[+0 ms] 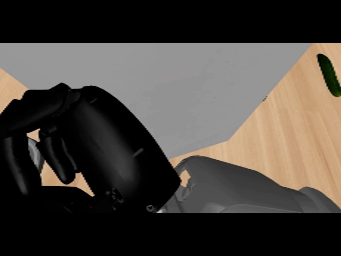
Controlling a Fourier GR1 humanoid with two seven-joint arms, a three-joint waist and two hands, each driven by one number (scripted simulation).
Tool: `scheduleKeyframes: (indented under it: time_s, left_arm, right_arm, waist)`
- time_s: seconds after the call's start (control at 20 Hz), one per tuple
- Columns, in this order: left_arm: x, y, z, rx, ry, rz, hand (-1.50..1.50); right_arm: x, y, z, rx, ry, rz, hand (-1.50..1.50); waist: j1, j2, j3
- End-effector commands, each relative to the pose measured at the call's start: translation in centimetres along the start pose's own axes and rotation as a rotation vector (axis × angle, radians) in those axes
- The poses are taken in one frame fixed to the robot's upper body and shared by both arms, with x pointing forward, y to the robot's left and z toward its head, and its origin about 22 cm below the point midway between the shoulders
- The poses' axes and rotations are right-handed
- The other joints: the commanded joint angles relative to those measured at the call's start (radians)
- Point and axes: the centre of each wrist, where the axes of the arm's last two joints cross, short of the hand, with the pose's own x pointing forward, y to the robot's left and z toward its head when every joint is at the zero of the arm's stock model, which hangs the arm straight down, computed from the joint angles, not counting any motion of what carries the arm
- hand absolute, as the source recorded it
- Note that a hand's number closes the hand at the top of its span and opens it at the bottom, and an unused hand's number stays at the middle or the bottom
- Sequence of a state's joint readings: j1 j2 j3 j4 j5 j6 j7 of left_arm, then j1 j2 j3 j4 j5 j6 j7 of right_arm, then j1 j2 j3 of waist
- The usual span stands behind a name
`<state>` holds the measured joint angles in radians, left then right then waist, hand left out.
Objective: Pick up the wine, place it into the cabinet and close the cabinet
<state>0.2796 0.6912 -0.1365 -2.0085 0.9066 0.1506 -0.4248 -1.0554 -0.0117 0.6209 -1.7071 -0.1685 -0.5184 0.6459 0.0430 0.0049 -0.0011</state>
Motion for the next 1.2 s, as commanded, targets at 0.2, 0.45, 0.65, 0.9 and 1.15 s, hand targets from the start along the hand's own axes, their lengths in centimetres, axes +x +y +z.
scheduleKeyframes:
  time_s: [0.2, 0.45, 0.65, 0.9, 1.15]
  left_arm:
    - [-0.4, 1.9, -1.4, 0.019, -0.044, -0.019, -1.50]
    - [0.3, 0.9, -0.8, 0.035, -0.002, -0.015, -1.50]
    - [0.4, 0.3, -0.1, 0.000, -0.015, -0.034, -1.50]
    - [0.7, 0.3, -0.9, 0.007, -0.018, -0.046, -1.50]
    - [0.3, 0.5, -1.6, 0.010, -0.026, -0.035, -1.50]
  right_arm:
    - [-0.4, -2.7, -7.1, -0.118, -0.021, 0.138, 1.50]
    - [-3.6, -7.5, -7.9, -0.118, 0.029, 0.114, 1.50]
    - [-4.6, -8.6, -9.4, -0.147, 0.044, 0.126, 1.50]
    - [-4.6, -10.5, -9.7, -0.162, 0.045, 0.137, 1.50]
    - [-6.3, -12.6, -9.4, -0.167, 0.039, 0.222, 1.50]
  waist:
    - [-0.016, 0.001, -0.001]
    - [-0.023, 0.000, 0.001]
    - [-0.008, 0.003, 0.000]
    - [-0.015, 0.004, 0.000]
    - [-0.036, 0.012, 0.000]
